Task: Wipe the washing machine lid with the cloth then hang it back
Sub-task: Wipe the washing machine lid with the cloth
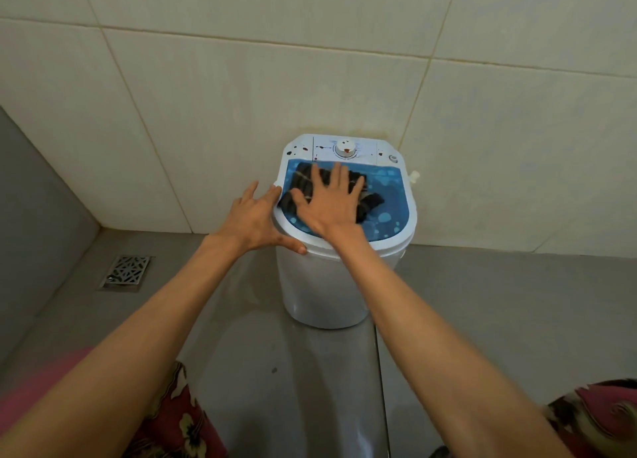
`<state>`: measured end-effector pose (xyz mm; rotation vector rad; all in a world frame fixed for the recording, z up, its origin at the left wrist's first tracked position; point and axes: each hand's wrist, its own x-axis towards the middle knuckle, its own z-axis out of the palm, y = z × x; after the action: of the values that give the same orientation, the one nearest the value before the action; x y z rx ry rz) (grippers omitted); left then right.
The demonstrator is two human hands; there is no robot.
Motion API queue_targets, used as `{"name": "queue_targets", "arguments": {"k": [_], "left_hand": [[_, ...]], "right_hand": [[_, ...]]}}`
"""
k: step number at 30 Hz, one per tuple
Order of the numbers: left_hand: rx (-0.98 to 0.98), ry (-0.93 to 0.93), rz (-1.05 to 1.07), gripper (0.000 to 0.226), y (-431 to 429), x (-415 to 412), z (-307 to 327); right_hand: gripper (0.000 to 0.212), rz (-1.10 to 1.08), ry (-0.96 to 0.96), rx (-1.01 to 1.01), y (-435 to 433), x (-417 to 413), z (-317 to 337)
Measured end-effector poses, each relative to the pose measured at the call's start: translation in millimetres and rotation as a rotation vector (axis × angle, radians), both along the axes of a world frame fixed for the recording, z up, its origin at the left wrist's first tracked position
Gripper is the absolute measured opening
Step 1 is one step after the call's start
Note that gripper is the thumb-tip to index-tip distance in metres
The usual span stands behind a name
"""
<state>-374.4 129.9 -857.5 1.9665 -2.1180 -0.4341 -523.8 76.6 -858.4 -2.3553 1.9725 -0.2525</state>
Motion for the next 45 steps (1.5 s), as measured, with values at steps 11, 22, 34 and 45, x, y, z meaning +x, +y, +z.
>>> {"name": "queue_targets", "arguments": {"k": [11, 22, 34, 45], "left_hand": [[0.002, -0.011, 0.013, 0.132, 4, -2, 5], [0.019, -0.005, -0.002, 0.133, -3, 2, 0], [0.025, 0.008, -0.011, 0.132, -3, 1, 3], [0.031, -0.012, 0.002, 0.130, 2, -4, 7]], "right_hand": [[0.069, 0.130, -0.045, -0.033, 50, -77, -1], [0.083, -0.408, -0.149, 0.130, -47, -102, 14], [0.083, -0.419, -0.094, -0.013, 8, -98, -1], [0.067, 0.008, -0.053, -0.021, 40, -35, 0]]}}
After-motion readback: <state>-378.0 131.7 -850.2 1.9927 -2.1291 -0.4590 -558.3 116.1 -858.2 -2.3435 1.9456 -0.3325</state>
